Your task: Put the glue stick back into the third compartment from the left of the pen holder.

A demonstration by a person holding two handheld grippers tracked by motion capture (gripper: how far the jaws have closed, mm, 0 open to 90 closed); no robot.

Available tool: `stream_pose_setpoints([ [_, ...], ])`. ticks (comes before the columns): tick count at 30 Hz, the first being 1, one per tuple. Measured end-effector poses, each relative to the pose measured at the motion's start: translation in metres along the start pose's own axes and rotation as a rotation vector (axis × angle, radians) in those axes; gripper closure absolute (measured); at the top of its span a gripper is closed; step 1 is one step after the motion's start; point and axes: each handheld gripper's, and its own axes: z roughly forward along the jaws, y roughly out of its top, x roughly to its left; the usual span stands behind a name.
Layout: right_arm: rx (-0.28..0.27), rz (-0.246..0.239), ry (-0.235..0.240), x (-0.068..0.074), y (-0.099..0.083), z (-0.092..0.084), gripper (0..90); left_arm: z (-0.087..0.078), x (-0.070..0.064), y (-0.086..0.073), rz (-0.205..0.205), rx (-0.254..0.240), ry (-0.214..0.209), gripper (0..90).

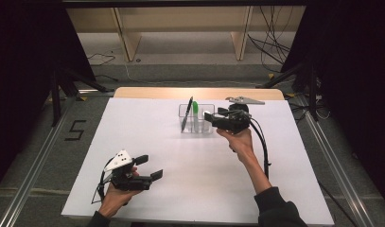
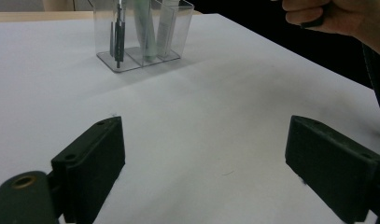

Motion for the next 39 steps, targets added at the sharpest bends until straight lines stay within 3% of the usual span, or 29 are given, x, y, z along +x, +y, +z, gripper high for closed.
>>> stream_pose_setpoints([
  [12,0.024,-0.029,0.042,0.012,-0.03,-0.018,31.4,0.001,0.002,0.0,-0.008,0.005,-0.001,11.4],
  [19,0.018,-0.072,0.048,0.017,-0.049,-0.03,31.0,0.001,0.002,0.0,-0.011,0.003,0.002,11.4],
  [30,0.024,-0.086,0.062,0.016,-0.063,-0.048,29.2,0.001,0.0,0.0,-0.007,0.003,-0.001,11.4],
  [39,0.047,-0.101,0.074,0.021,-0.076,-0.053,27.3,-0.002,0.001,-0.001,-0.008,0.0,-0.002,11.4],
])
